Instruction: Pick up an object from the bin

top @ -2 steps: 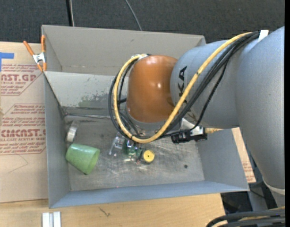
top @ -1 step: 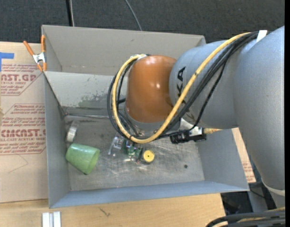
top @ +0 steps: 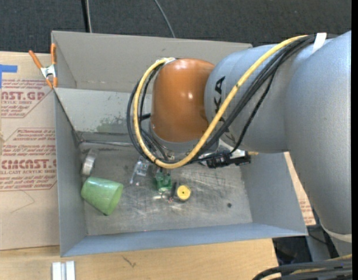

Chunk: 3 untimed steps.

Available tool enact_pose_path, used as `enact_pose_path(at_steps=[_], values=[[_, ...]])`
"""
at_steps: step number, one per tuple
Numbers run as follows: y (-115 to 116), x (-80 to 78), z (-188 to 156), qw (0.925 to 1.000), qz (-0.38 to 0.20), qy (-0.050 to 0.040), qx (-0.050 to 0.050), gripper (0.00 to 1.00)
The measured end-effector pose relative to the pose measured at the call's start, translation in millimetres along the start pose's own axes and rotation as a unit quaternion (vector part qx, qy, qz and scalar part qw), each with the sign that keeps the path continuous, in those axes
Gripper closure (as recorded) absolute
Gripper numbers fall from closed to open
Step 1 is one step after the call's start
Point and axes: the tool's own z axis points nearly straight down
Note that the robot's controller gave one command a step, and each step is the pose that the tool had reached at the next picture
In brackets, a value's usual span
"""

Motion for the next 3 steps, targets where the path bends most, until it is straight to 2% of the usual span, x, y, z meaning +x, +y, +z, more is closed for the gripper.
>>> enact_pose_path(at_steps=[1, 2, 3], values=[[9.4, -1.6, -24.1, 0.9302, -0.367, -0.0005, 0.0, 1.0], [-4.8, -8.8, 73.1, 0.8278, -0.561, 0.0034, 0.0, 1.0], [-3.6, -9.6, 71.0, 0.8283, -0.56, 0.001, -0.001, 0.0]])
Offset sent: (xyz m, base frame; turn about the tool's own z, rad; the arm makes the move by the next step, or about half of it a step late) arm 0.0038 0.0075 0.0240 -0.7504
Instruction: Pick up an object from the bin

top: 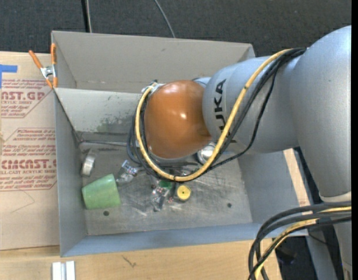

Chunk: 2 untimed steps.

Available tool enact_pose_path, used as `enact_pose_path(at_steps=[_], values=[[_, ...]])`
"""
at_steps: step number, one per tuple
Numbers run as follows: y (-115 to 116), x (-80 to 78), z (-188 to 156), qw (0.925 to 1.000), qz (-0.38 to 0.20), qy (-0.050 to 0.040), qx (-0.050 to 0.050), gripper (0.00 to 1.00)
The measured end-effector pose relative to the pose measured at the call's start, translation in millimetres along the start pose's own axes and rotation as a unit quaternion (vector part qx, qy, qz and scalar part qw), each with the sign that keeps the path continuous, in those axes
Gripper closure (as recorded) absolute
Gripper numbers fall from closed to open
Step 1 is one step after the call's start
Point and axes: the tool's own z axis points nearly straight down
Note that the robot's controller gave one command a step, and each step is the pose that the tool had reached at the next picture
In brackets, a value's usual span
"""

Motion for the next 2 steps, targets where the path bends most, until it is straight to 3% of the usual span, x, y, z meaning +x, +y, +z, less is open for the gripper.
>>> enact_pose_path(at_steps=[1, 2], values=[[32.1, -8.1, 9.7, 0.9965, -0.083, 0.0005, 0.005, 0.0], [30.7, -5.5, 16.3, 0.992, -0.125, 0.0045, 0.013, 0.0]])
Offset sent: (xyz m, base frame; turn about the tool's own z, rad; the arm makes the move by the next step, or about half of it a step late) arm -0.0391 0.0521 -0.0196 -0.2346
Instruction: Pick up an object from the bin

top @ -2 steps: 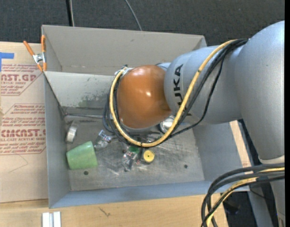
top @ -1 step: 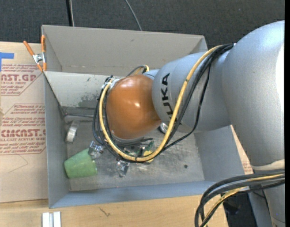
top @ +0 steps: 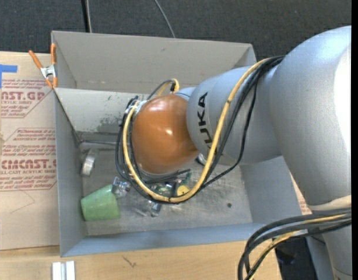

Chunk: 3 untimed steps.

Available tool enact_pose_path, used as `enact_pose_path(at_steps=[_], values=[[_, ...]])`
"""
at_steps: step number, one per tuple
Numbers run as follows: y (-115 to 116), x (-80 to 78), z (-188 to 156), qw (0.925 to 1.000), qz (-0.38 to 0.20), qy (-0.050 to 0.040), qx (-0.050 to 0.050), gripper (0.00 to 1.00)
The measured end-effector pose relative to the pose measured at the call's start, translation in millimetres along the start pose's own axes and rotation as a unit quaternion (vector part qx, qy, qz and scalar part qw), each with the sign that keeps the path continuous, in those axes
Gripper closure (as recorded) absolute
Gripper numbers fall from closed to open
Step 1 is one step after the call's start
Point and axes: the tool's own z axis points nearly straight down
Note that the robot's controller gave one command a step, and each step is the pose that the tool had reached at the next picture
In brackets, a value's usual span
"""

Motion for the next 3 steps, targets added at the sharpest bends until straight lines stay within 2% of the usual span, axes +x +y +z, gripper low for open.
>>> enact_pose_path(at_steps=[2, 3], values=[[-0.9, -2.4, 0.0, 0.9995, 0.032, -0.0045, 0.002, 0.0], [30.9, -53.4, 15.5, 0.9935, 0.113, -0.0096, -0.011, 0.0]])
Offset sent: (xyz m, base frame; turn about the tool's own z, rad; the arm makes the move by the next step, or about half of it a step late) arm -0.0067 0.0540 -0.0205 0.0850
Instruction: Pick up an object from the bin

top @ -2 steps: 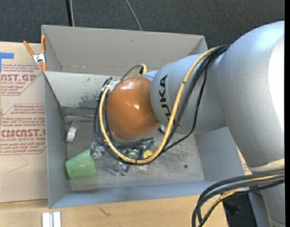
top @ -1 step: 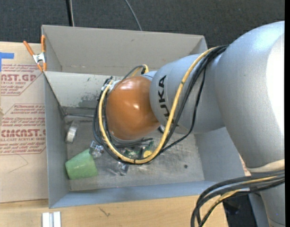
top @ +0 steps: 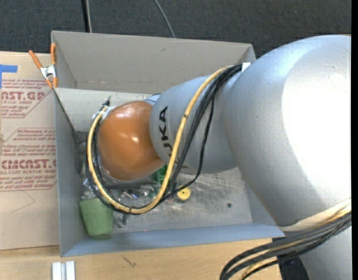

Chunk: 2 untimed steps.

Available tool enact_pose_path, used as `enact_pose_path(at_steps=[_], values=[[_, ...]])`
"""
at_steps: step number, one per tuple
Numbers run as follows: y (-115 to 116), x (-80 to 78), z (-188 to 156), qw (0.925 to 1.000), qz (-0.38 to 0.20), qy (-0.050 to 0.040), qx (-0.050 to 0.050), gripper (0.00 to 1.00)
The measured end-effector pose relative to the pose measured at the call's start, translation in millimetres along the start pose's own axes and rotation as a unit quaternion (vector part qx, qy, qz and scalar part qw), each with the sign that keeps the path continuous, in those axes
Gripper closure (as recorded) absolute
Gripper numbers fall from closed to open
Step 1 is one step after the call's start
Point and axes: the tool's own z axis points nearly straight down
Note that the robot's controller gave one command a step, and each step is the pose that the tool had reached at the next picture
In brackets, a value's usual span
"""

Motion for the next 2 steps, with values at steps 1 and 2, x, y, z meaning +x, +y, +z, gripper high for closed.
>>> enact_pose_path(at_steps=[1, 2], values=[[-4.7, 1.5, -2.3, 1.0, 0.002, 0.0023, 0.003, 1.0], [-27.3, -2.1, 6.8, 0.9819, -0.189, -0.0086, 0.007, 1.0]])
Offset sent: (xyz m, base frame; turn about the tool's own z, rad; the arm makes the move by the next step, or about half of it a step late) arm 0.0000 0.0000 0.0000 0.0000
